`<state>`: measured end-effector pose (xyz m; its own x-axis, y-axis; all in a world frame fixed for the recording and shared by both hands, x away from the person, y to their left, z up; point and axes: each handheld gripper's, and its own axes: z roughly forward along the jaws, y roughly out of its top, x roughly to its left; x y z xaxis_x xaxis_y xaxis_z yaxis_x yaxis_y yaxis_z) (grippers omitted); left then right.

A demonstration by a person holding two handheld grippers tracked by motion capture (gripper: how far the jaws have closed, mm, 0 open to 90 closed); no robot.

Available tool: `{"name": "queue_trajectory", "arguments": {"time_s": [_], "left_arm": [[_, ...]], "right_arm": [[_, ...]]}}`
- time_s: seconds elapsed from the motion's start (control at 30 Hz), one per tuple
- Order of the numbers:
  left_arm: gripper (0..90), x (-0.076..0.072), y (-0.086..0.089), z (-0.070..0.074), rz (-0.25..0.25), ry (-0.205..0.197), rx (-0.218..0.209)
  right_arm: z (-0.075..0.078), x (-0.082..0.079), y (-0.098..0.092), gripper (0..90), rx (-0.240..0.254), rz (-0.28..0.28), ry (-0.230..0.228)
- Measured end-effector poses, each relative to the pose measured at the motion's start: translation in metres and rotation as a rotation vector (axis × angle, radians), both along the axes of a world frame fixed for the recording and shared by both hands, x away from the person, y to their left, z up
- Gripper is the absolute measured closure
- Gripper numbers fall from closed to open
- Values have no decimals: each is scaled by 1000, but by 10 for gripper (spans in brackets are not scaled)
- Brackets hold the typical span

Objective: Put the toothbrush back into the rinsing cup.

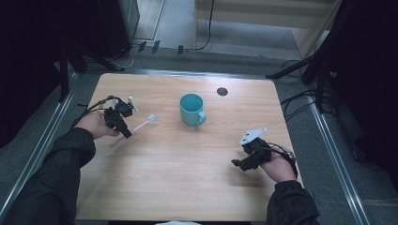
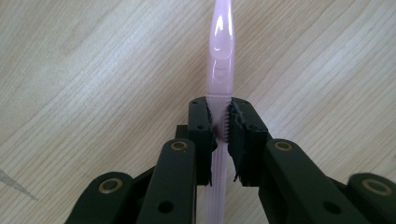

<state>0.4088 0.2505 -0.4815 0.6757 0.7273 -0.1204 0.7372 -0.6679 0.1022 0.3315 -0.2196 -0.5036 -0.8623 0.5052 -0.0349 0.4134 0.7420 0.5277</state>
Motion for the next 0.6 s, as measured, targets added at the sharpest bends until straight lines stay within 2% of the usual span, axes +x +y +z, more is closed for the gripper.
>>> {"name": "queue_trajectory", "arguments": {"time_s": [0.17,0.27,0.47,0.6], "left_arm": [[793,0,1,4,16,-15,-38],[794,-2,1,7,23,-18,-94],[794,-5,0,11,42,-50,-136],[793,-8,-2,18,62,-88,-174]], "right_arm": [[0,0,0,217,2,-2,-2],[0,0,0,217,2,-2,0],[0,0,0,217,-1,1,0],[0,0,0,217,0,0,1]]}}
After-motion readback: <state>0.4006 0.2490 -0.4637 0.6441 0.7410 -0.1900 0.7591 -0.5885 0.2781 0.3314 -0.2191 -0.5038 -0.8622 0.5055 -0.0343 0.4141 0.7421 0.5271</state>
